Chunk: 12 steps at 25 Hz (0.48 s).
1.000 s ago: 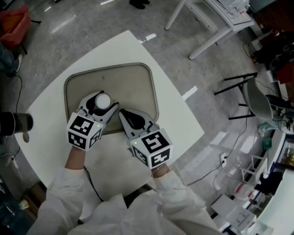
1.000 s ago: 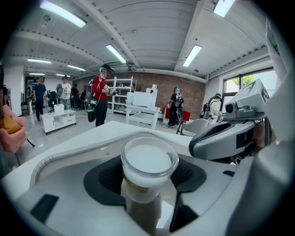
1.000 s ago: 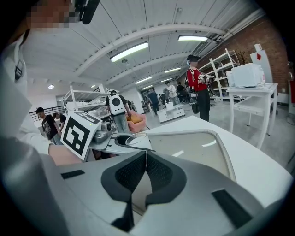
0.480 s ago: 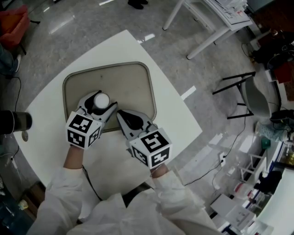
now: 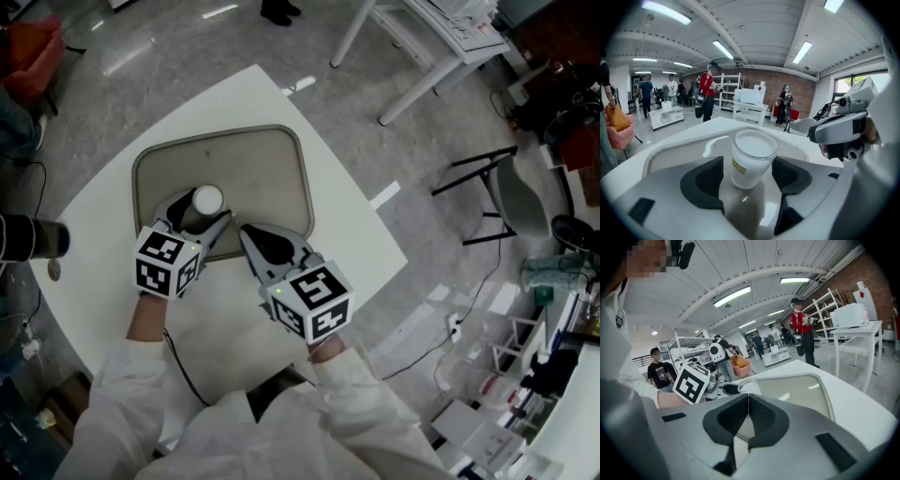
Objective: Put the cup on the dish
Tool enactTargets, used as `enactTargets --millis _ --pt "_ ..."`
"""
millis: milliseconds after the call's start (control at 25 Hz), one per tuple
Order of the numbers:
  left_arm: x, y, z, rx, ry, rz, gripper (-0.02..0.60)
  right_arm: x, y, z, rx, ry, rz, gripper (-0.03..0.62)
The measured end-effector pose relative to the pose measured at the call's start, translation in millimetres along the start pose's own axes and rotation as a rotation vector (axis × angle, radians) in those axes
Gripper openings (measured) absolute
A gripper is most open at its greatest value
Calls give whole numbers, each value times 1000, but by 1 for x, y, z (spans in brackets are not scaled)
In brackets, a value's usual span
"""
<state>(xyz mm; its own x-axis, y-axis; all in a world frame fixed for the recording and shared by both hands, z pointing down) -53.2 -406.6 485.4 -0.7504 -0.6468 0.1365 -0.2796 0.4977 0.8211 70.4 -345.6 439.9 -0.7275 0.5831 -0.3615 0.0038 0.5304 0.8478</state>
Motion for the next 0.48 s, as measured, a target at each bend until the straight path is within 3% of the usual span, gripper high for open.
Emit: enactTargets --millis 280,480 --pt "-12 10 35 9 -34 21 302 23 1 29 -14 -5 15 14" --pt "-33 -1 73 -29 -76 -7 302 41 -4 54 -39 -27 38 14"
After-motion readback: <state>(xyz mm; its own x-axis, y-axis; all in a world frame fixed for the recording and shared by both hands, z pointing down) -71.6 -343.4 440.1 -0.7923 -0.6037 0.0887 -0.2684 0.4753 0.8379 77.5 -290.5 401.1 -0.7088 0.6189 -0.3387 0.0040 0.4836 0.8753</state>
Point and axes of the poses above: the fingertips, and each gripper's own axes: z backward along the fingers, x to its left, y out of its underside, the point moved 6 cm from there along z, backward along the fingers, and after that the axes turned 1 degree about -y, right-handed, at the moved point
